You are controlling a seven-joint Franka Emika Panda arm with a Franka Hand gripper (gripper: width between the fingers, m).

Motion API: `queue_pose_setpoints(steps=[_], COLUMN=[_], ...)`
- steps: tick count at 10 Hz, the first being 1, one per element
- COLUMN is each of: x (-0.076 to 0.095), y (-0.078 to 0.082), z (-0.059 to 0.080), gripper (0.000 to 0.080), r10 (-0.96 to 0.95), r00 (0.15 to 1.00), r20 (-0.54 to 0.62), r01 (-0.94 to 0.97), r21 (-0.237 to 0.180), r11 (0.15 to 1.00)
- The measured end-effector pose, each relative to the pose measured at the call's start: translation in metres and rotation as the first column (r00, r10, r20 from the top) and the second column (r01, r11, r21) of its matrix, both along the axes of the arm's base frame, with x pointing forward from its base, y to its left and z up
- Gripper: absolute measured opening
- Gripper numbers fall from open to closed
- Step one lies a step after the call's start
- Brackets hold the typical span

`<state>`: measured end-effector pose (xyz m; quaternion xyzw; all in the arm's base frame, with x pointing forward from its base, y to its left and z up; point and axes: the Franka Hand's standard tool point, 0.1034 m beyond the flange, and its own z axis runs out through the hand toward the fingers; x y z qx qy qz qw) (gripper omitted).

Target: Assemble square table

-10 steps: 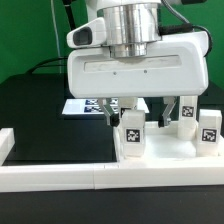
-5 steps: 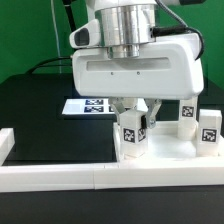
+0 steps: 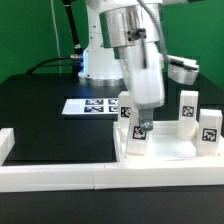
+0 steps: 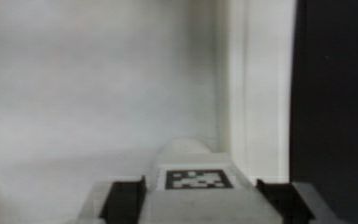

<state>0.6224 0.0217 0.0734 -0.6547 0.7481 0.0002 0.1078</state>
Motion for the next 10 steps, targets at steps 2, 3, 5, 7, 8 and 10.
queue_pose_setpoints(steps=[2,3,5,7,8,10], x=[-0.0002,-0.0004,-0.0007,-0.0014,-0.0016,-0.0017], y=[0.0000,-0.0003,-0.0024,-0.0022,-0.0030,-0.0035], z=[-0.0013,-0.0017,-0.0027,-0.0013,-0.0022,-0.0025], gripper=[0.0293,0.0293,0.0556,0.0630,0.0644,0.0648], r10=[-0.061,-0.041,0.273,0.438,0.514,0.613], r00=[0.998,0.999,0.962,0.898,0.857,0.789], r20=[-0.008,-0.005,0.026,0.037,0.039,0.041], r01=[0.061,0.041,-0.271,-0.433,-0.508,-0.604], r21=[0.014,0.010,-0.057,-0.092,-0.111,-0.136], r11=[0.998,0.999,0.961,0.897,0.854,0.785])
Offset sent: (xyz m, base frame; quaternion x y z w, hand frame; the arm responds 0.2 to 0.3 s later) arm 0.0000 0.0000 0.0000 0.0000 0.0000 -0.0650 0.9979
